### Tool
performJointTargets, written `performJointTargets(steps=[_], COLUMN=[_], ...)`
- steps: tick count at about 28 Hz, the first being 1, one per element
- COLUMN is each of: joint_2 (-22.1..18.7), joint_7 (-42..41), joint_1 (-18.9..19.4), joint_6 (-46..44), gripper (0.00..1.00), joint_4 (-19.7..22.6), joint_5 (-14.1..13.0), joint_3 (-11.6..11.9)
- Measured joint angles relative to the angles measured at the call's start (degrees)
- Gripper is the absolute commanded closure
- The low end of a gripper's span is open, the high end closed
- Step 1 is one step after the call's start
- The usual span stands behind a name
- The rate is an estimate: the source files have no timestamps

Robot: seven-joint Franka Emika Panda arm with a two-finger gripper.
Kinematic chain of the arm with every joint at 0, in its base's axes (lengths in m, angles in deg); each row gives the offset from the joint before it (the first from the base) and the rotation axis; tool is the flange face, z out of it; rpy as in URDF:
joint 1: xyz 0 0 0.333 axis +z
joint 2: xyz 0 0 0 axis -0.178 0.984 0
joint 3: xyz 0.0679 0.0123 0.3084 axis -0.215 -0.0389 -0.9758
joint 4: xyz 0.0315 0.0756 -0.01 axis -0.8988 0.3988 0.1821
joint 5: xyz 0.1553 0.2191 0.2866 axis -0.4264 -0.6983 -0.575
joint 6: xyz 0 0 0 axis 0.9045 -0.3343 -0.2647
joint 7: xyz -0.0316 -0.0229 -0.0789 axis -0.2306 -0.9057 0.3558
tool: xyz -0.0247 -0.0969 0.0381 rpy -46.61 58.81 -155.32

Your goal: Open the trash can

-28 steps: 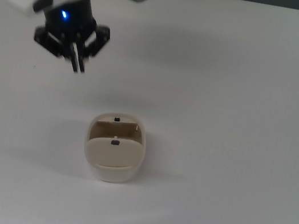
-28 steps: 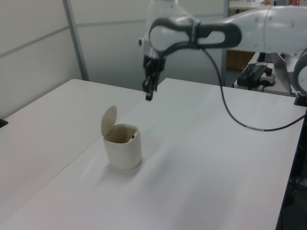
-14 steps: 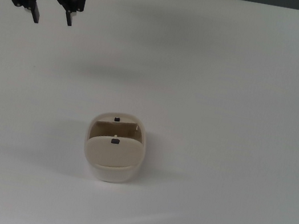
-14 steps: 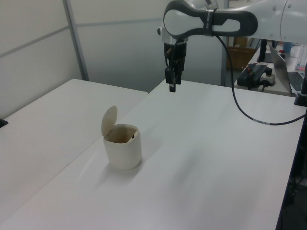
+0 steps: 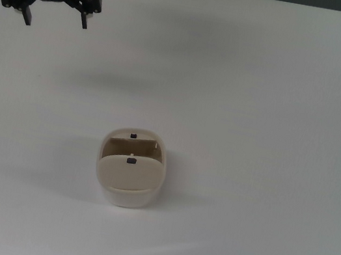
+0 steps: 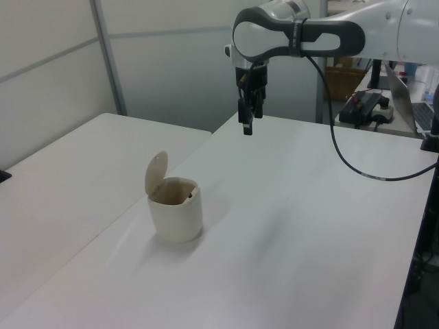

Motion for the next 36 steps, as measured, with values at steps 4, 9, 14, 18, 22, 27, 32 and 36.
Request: performJointTargets(steps=[4, 9, 14, 18, 22, 27, 32, 36], joint_2=[0.0, 0.0, 0.0, 0.0, 0.0, 0.0, 0.0, -0.1], joint_7=[-2.6, -3.1, -3.1, -3.1, -1.7, -0.8, -0.8, -0.8], joint_1=[-0.8, -1.3, -1.3, -1.4, -1.8, -2.5, -2.6, -2.9], joint_6=[0.0, -0.1, -1.3, -1.4, -1.4, -1.4, -1.4, -1.4], gripper=[0.00, 0.00, 0.00, 0.00, 0.00, 0.00, 0.00, 0.00], joint_4=[0.0, 0.0, 0.0, 0.0, 0.0, 0.0, 0.0, -0.1], joint_5=[0.0, 0.0, 0.0, 0.0, -0.5, -1.4, -1.4, -1.5], joint_3=[0.5, 0.6, 0.6, 0.6, 0.8, 0.8, 0.8, 0.8])
